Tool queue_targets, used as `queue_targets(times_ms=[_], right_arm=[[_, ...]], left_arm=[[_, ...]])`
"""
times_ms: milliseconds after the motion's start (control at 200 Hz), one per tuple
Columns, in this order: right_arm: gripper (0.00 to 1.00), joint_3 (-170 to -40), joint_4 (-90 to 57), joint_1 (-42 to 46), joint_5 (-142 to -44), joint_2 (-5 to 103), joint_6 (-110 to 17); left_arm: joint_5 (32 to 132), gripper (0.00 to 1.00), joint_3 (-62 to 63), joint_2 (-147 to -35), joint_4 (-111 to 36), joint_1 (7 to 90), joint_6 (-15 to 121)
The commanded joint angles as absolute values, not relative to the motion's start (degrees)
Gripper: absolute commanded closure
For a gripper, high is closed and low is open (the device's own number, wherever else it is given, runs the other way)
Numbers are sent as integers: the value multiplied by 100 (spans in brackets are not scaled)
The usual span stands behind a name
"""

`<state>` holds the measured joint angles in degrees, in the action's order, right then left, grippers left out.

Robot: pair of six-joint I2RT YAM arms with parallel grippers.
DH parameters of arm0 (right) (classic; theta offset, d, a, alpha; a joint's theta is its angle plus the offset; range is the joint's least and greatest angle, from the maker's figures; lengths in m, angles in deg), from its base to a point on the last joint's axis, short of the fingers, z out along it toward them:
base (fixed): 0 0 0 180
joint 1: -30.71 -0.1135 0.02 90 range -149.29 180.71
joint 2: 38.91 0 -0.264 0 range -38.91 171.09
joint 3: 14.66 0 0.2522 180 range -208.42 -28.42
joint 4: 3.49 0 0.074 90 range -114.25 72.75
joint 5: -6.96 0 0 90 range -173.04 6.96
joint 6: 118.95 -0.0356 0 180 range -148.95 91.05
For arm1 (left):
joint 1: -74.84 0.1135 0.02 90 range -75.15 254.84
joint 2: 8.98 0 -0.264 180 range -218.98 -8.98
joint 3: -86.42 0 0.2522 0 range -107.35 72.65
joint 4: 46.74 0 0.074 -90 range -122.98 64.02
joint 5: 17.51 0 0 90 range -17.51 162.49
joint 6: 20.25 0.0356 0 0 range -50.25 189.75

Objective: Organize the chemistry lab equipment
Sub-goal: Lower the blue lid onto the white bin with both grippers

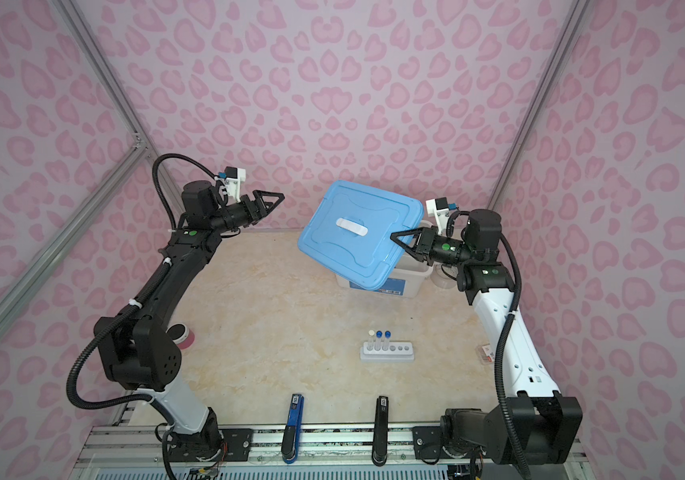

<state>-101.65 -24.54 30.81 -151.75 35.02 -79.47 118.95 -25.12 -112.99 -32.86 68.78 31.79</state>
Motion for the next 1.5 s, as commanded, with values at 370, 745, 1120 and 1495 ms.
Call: queue_targets(times_ms=[370, 745, 1120, 1495], right_arm=[[100, -10120, -1872, 3075, -15395, 3622, -8030], [100, -10147, -1775, 3243, -15340, 3809, -7965], [95, -9853, -815, 3563, -15278, 4281, -8409], [84, -9543, 291, 3747, -15300, 4939, -8939]], left_arm=[[12605, 15, -3712, -12810, -3342, 6259, 3063], [12554, 21, -3958, -13239, -3315, 6130, 3008], [12592, 31, -4188, -13509, -3378, 6057, 2836], [12583, 34, -4248, -13555, -3385, 6011, 2782]])
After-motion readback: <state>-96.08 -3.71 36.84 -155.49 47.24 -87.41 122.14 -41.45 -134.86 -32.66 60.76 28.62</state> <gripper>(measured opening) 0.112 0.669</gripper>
